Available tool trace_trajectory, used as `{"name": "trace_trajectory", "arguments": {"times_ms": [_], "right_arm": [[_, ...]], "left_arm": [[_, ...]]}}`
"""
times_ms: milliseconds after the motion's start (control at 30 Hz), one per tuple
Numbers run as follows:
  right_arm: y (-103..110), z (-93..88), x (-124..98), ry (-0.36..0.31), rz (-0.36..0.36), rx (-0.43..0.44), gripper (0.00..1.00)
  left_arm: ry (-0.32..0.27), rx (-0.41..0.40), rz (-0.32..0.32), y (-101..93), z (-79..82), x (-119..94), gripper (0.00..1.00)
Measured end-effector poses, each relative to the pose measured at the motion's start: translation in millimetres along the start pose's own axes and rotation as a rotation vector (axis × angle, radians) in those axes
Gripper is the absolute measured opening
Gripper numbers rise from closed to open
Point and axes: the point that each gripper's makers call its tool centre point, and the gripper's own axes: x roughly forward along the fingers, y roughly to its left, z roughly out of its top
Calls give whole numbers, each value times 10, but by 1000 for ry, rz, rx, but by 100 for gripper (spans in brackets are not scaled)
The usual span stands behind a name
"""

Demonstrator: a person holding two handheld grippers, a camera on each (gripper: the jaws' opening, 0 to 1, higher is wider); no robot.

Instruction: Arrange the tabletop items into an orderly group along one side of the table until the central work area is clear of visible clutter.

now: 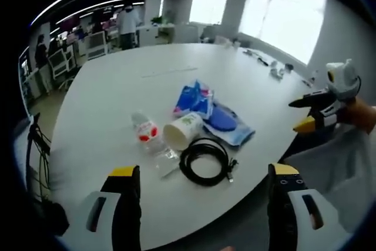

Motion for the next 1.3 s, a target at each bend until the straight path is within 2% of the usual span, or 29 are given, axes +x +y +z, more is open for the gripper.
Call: {"name": "trace_trajectory", "arguments": {"times_ms": [67, 167, 300, 433, 600, 733, 1300], "right_arm": [[-9, 53, -10, -22, 4, -21, 61], [-6, 27, -8, -4, 12, -44, 60], [-5, -7, 42, -5, 34, -11, 60], [-49, -11, 82, -4, 34, -25, 60], [-104, 57, 122, -15, 47, -24, 60], [-50, 114, 103, -26, 54, -41, 60], [-73, 252, 195, -32, 91, -72, 60]], "left_arm": [[1, 0, 0, 15, -7, 6, 86], [13, -7, 8, 46, -52, 3, 85], [16, -15, 6, 69, -58, 19, 86], [10, -12, 13, 111, -44, 28, 86], [13, -22, 19, 142, -62, 33, 86], [17, -18, 25, 121, -70, 18, 86], [36, -13, 33, 99, -112, 5, 85]]}}
